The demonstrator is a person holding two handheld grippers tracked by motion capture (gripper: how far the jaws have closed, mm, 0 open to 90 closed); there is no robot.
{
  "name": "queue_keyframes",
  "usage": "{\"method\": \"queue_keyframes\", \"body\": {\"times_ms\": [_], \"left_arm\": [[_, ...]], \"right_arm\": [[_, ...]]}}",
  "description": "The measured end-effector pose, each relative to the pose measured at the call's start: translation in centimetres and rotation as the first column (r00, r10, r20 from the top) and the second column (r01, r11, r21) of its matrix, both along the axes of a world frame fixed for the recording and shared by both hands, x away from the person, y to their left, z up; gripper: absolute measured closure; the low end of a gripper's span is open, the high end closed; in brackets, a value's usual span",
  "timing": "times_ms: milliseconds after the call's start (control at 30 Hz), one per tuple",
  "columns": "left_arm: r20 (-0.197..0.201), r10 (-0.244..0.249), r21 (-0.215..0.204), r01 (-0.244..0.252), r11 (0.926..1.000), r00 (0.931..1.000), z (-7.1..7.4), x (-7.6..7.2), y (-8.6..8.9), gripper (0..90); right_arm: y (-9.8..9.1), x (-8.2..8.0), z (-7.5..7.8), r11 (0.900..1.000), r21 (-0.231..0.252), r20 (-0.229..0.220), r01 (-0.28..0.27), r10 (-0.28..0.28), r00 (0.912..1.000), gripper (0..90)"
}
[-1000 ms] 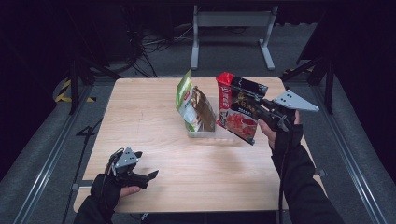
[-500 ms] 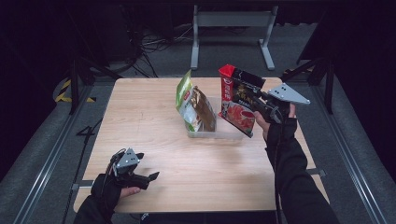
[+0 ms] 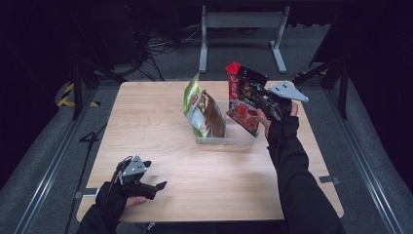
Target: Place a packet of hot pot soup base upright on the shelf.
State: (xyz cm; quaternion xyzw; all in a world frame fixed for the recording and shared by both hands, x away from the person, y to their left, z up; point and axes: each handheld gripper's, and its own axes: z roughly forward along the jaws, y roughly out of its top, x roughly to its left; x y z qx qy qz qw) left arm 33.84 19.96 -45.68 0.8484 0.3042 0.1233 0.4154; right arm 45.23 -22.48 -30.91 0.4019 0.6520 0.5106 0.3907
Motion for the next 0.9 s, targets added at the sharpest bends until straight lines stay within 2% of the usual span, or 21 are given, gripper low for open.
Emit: {"method": "queue_keyframes", "body": {"times_ms": [300, 367, 633, 733, 900], "left_arm": [[-0.006, -0.006, -0.014, 0.006, 0.9999, 1.0, 0.0, -0.1, 0.0, 7.0], [-0.003, -0.011, -0.014, 0.011, 0.9998, 0.9999, 0.0, -0.1, 0.0, 7.0], [0.0, -0.017, -0.011, 0.017, 0.9998, 0.9999, 0.1, -0.2, 0.1, 7.0], [-0.002, -0.015, -0.012, 0.015, 0.9998, 0.9999, 0.1, -0.1, 0.0, 7.0], [-0.007, -0.016, -0.009, 0.016, 0.9998, 0.9998, 0.0, -0.1, 0.0, 7.0]], "right_arm": [[0.3, 1.8, -1.3, 0.9993, 0.005, -0.004, 0.036, -0.036, 0.9994, 79.0], [0.2, 2.1, -1.6, 0.9991, 0.021, -0.002, 0.036, -0.036, 0.9994, 78.9], [0.5, 2.3, -2.4, 0.9993, 0.011, 0.007, 0.035, -0.035, 0.9994, 78.8], [0.3, 2.2, -3.1, 0.9991, 0.028, 0.01, 0.032, -0.032, 0.9994, 78.8], [0.2, 2.2, -4.2, 0.9991, 0.028, 0.003, 0.032, -0.032, 0.9995, 78.6]]}}
